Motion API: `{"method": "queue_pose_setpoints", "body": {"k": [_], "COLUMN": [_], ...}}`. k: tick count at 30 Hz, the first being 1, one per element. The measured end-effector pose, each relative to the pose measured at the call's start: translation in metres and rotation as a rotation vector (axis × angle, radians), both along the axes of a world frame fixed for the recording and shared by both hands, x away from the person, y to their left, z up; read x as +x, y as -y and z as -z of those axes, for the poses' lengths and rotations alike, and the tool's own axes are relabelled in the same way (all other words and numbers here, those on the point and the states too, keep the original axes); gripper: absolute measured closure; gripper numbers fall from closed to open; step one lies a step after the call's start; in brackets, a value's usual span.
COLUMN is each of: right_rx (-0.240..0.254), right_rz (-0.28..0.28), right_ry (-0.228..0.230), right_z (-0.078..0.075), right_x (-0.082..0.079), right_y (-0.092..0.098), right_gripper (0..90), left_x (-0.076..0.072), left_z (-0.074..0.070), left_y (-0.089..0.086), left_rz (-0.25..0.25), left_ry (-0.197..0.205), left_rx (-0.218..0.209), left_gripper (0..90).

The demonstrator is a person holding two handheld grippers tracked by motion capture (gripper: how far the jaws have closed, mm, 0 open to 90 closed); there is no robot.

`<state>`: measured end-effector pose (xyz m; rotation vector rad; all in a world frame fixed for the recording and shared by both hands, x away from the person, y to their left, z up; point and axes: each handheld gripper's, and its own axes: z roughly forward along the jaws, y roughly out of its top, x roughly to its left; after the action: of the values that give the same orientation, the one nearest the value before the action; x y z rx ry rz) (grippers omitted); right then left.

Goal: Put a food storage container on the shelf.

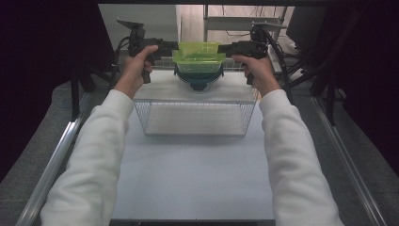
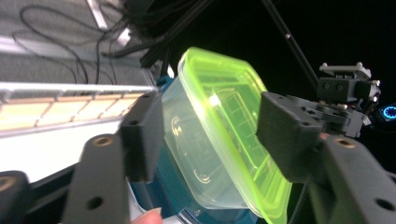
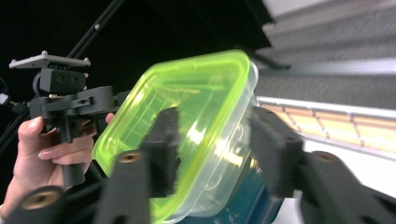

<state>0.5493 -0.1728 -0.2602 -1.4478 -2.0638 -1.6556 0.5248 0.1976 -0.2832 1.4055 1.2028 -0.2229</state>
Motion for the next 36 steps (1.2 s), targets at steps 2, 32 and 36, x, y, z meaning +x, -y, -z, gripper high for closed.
{"method": "queue_pose_setpoints", "body": {"k": [2,32,36], "right_rx": [0.000,-0.204,-0.261], "right_rz": [0.014,-0.130,-0.153], "right_ry": [0.035,0.376,0.374], "right_z": [-0.004,0.042,0.069], "right_x": [-0.004,-0.169,-0.190], "right_y": [0.002,0.074,0.074], "right_gripper": [41.2,25.4,25.4], "left_x": [-0.005,-0.189,-0.212], "left_z": [-0.003,0.073,0.096], "left_y": [-0.002,-0.034,-0.032], "left_rz": [0.001,0.054,0.063], "left_ry": [0.027,0.300,0.295], "left_rx": [0.017,0.243,0.261], "left_gripper": [36.8,22.0,22.2]}}
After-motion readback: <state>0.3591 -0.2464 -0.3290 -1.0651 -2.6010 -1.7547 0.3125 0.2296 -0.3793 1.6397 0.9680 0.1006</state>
